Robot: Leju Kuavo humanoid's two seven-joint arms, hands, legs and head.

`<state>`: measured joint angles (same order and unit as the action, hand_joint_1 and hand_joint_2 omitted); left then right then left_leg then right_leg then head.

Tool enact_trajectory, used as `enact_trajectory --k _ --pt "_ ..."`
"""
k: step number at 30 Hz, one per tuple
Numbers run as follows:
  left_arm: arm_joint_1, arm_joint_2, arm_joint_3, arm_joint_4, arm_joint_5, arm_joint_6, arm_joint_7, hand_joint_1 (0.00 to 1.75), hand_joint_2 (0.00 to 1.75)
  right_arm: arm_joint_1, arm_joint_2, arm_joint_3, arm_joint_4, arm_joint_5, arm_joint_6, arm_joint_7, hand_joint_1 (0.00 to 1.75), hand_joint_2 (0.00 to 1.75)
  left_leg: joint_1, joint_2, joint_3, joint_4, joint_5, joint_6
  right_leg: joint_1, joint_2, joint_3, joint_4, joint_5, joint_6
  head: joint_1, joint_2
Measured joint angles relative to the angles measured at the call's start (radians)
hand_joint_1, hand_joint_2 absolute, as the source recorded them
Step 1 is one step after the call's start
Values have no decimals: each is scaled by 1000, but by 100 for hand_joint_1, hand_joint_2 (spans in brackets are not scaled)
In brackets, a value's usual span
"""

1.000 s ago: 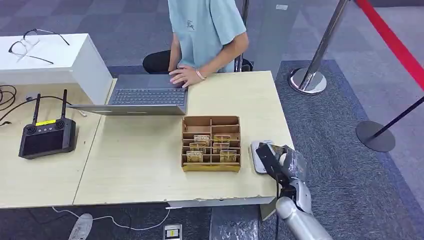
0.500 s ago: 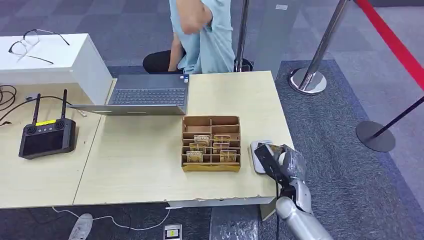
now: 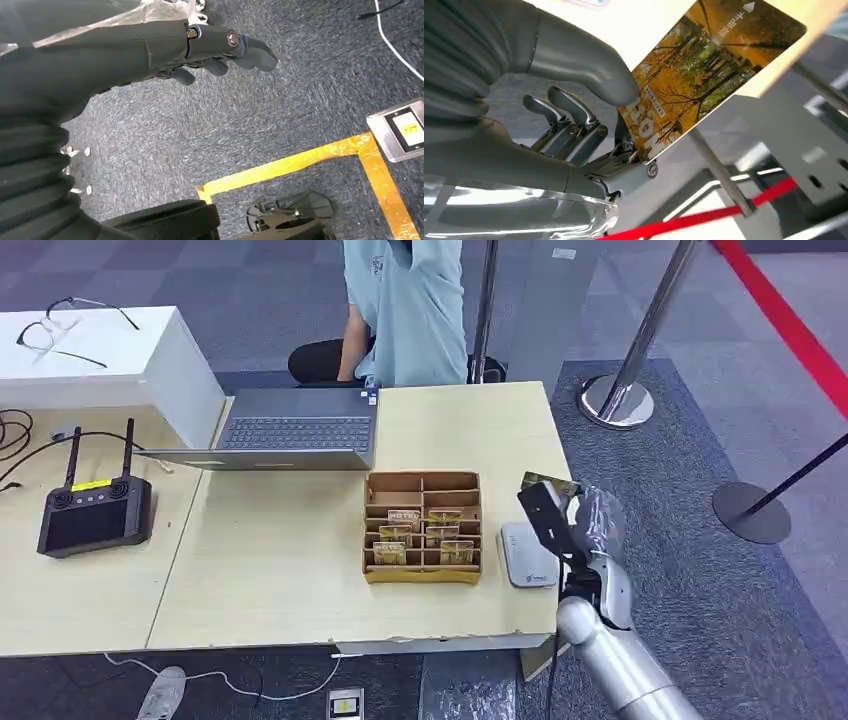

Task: Pass the card to the sensor for recognition and then transmit it.

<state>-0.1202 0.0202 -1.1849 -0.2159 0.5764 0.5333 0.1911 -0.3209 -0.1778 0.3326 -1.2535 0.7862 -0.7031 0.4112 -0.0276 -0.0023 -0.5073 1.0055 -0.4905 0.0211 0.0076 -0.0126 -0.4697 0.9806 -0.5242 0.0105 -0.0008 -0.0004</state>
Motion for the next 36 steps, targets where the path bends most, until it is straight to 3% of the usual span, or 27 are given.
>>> enact_trajectory --k 6,26,36 --pt "0 0 0 0 3 6 -7 0 175 -25 1 14 -63 11 1 -27 175 175 0 0 0 0 0 0 0 0 0 0 0 0 0 0" --pt "-1 -5 0 0 3 31 -45 0 175 -234 1 166 -75 -26 9 14 175 175 0 0 -3 0 0 0 0 0 -3 0 0 0 0 0" --pt "0 -8 0 0 6 -1 1 0 175 -269 -13 206 -45 -60 7 15 175 175 0 0 -4 0 0 0 0 0 -3 0 0 0 0 0"
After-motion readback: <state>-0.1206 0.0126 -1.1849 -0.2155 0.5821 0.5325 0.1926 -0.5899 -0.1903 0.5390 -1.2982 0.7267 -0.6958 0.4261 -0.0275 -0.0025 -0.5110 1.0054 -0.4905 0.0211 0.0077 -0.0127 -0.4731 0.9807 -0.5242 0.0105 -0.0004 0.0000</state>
